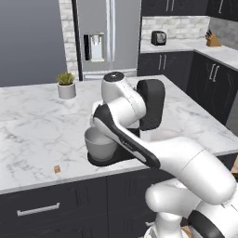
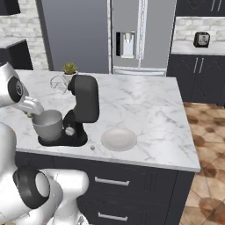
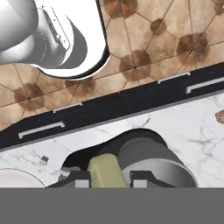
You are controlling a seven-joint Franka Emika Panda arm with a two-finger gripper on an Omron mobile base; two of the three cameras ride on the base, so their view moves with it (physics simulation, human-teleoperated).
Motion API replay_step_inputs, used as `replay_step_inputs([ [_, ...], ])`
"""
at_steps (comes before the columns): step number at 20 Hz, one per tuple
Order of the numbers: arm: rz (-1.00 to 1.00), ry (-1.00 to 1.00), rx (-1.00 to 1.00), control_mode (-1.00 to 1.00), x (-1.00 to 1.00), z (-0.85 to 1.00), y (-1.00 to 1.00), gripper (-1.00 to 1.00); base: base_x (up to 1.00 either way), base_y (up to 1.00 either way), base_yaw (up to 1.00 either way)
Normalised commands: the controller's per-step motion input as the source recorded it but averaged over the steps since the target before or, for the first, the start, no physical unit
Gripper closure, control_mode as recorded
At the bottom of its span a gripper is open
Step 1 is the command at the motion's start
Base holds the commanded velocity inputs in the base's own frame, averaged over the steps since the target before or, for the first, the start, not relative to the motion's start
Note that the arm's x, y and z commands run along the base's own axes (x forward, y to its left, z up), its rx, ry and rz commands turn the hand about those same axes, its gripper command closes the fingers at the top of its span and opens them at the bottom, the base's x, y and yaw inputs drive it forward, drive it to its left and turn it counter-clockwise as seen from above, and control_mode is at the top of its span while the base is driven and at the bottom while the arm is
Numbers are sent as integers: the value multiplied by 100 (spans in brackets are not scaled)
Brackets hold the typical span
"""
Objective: Add butter and sugar cubes to the stand mixer bowl and then turn on the stand mixer to begin making frosting.
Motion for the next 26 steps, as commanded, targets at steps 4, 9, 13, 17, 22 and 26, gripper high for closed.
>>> replay_step_inputs([
  [4, 0, 0, -3, -100, 41, -84, 0, 100, 0, 0, 0],
  [9, 0, 0, 0, -100, 40, -43, 2, 100, 0, 0, 0],
  [13, 0, 0, 0, -100, 44, -28, 3, 100, 0, 0, 0],
  [17, 0, 0, 0, -100, 44, -27, 8, 100, 0, 0, 0],
  [22, 0, 2, 0, -100, 47, -30, 16, 100, 0, 0, 0],
  [26, 0, 5, 0, -100, 39, -32, 19, 100, 0, 0, 0],
])
